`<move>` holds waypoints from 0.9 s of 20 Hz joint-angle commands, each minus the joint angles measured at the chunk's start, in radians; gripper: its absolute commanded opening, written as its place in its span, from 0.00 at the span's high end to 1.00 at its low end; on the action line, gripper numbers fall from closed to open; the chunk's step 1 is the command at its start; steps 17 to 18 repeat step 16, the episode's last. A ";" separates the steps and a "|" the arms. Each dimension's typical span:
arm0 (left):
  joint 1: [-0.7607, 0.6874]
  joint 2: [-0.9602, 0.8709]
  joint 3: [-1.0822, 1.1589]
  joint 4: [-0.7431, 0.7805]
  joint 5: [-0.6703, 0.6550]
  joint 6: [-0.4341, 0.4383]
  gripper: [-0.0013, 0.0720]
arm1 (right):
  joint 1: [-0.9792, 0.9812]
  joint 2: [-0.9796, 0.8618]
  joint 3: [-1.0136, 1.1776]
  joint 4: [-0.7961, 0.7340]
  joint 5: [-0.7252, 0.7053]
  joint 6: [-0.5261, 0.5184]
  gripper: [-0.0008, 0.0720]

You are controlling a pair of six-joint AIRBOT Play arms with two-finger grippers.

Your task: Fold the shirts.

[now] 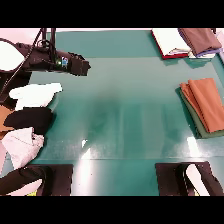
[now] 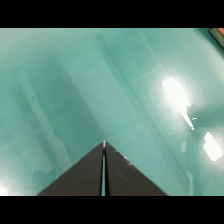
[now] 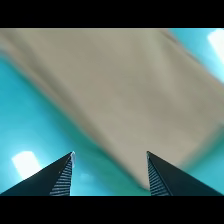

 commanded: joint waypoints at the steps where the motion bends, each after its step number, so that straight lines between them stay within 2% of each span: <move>1: 0.000 0.001 0.000 0.000 -0.004 0.000 0.95 | 0.190 -0.016 0.066 0.134 -0.006 0.001 0.26; 4: 0.000 0.001 0.000 -0.001 0.020 0.000 0.95 | 0.446 -0.071 0.092 0.140 -0.024 0.001 0.26; 6: 0.000 0.001 0.000 -0.001 0.053 0.000 0.95 | 0.599 -0.114 0.091 0.139 -0.053 0.001 0.35; 7: 0.000 0.001 0.000 -0.001 0.070 0.000 0.95 | 0.665 -0.136 0.091 0.138 -0.071 0.000 0.49; 8: 0.000 0.001 0.000 -0.001 0.089 0.000 0.95 | 0.727 -0.158 0.091 0.138 -0.090 0.000 0.68; 9: 0.000 0.001 0.000 -0.001 0.106 0.000 0.95 | 0.783 -0.177 0.091 0.138 -0.106 0.000 0.97; 13: 0.000 0.001 0.000 -0.001 0.148 0.000 0.95 | 0.895 -0.221 0.091 0.138 -0.126 -0.001 0.96; 18: 0.000 0.001 0.000 -0.001 0.150 0.000 0.95 | 0.909 -0.222 0.089 0.141 -0.124 0.000 0.96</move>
